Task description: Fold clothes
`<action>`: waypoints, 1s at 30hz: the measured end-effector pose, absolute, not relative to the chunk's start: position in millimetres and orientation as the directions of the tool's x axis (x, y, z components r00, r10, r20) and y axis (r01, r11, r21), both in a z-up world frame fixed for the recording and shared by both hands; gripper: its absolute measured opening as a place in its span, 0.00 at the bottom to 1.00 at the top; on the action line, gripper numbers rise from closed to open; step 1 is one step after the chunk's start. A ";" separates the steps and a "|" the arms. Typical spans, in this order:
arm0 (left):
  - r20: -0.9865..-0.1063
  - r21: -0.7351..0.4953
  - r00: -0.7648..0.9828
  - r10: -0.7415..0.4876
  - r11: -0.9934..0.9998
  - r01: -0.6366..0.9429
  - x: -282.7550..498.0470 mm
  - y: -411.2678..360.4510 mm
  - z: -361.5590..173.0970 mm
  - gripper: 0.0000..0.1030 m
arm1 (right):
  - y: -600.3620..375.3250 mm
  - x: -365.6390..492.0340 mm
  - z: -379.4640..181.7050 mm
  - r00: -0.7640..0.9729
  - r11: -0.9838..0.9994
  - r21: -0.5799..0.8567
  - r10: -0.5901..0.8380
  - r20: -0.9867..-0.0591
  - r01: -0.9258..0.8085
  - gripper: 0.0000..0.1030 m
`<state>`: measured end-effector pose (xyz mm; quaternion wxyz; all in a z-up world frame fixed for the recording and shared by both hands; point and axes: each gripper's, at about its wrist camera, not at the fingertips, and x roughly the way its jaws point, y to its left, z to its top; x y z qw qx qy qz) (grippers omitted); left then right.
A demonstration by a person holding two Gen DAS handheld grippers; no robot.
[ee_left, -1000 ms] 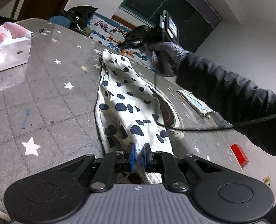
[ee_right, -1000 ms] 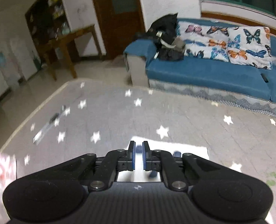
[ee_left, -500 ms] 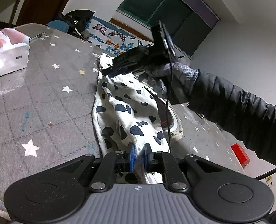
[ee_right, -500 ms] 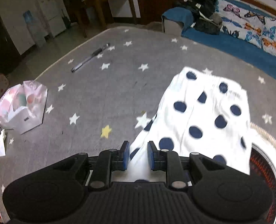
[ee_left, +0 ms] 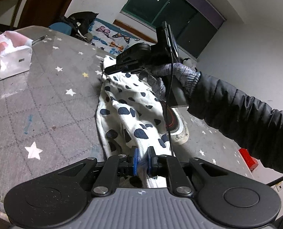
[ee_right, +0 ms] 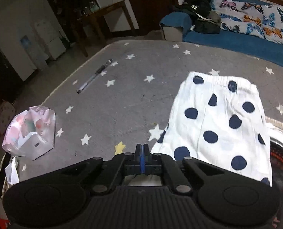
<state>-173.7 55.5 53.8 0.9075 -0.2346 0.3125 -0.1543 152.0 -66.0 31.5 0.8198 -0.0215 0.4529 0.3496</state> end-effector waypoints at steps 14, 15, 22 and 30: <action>-0.484 -0.527 0.760 -0.435 0.837 0.143 -174.1 53.9 55.0 0.12 | -62.9 146.5 17.0 0.368 0.798 0.193 0.459 -0.809 -0.571 0.07; -0.484 -0.528 0.760 -0.435 0.837 0.143 -174.3 54.3 54.9 0.12 | -64.0 145.9 17.4 0.370 0.796 0.197 0.465 -0.804 -0.573 0.04; -0.497 -0.529 0.754 -0.430 0.839 0.130 -175.4 54.0 50.8 0.12 | -73.5 146.9 27.5 0.357 0.771 0.298 0.552 -0.754 -0.562 0.02; -0.530 -0.520 0.742 -0.409 0.849 0.097 -176.9 54.6 46.1 0.32 | -73.5 150.2 10.9 0.324 0.766 0.367 0.581 -0.746 -0.528 0.07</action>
